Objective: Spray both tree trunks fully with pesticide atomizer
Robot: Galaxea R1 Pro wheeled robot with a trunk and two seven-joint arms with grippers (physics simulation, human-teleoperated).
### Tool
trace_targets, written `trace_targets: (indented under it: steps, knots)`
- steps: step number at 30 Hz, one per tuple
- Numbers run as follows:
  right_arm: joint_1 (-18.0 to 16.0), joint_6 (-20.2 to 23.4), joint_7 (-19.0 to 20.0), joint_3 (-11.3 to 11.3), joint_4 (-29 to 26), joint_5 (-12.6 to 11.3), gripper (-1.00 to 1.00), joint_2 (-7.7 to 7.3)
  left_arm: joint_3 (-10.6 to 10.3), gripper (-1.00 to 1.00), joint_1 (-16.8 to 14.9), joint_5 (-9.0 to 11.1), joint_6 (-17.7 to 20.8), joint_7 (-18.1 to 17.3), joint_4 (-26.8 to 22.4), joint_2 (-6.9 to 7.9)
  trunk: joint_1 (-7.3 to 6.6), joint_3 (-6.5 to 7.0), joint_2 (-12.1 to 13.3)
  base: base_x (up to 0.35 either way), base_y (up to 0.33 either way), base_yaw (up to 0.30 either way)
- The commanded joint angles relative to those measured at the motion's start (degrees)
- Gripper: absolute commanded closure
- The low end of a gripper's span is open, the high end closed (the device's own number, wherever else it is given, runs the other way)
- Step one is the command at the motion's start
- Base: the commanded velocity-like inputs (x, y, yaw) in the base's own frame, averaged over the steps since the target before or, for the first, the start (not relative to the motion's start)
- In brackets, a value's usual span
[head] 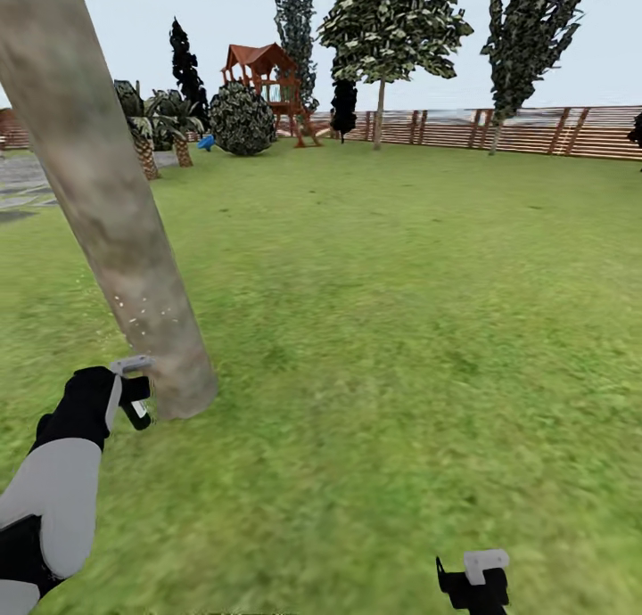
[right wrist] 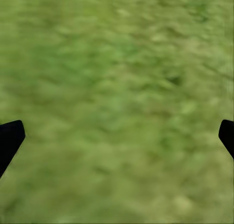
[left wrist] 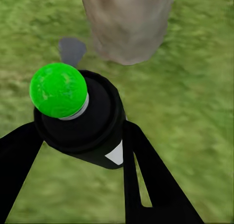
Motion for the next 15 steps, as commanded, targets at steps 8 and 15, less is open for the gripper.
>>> trace_targets:
  steps: [8,15]
  knots:
    - [-0.06,-0.19,-0.35,-0.28,0.03,0.61,-1.0,-0.02,-0.36,1.0,-3.18,-0.72,3.91,-0.52,-0.01,0.06,-0.01,-0.2,-0.02,0.0,0.0,0.195]
    - [-0.05,-0.19,-0.43,-0.34,0.02,0.61,-1.0,-0.17,-0.65,1.0,-2.52,-0.73,4.31,-0.08,0.04,-0.14,-0.01,-0.2,-0.02,0.073,-0.06,0.004]
